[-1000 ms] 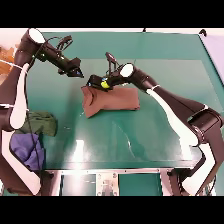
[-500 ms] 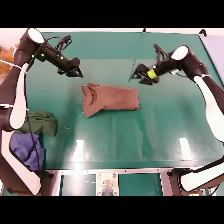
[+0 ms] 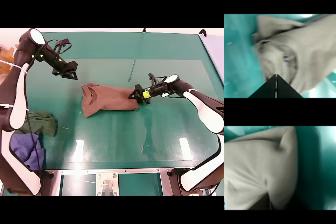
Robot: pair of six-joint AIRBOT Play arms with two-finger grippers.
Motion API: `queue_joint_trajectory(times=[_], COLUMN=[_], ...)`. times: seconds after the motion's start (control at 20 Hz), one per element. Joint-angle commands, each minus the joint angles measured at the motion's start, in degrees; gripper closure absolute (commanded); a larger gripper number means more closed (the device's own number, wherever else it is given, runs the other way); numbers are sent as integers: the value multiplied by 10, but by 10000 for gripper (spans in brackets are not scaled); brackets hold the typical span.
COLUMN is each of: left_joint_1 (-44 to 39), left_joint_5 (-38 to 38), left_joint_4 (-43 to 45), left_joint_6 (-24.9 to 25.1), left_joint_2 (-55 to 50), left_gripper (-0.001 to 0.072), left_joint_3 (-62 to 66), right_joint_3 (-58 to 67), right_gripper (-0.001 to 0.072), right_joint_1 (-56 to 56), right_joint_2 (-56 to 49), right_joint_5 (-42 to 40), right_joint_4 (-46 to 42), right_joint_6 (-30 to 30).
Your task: Fold the shirts.
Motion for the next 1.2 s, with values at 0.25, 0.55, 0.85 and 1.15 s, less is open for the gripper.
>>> queue_joint_trajectory(times=[0.25,0.55,0.85,1.15], left_joint_1=[0,0,-15,-28], left_joint_5=[-30,-34,-32,-26], left_joint_4=[122,121,119,113], left_joint_6=[-26,-30,-30,-29], left_joint_2=[0,0,0,0], left_gripper=[684,684,684,683], left_joint_3=[0,-1,-1,-1], right_joint_3=[40,24,-86,-261], right_gripper=[693,695,695,695], right_joint_1=[-100,-389,-685,-927], right_joint_2=[85,272,326,382], right_joint_5=[30,113,108,55], right_joint_4=[100,-107,-218,-225], right_joint_6=[-66,-19,-21,-50])
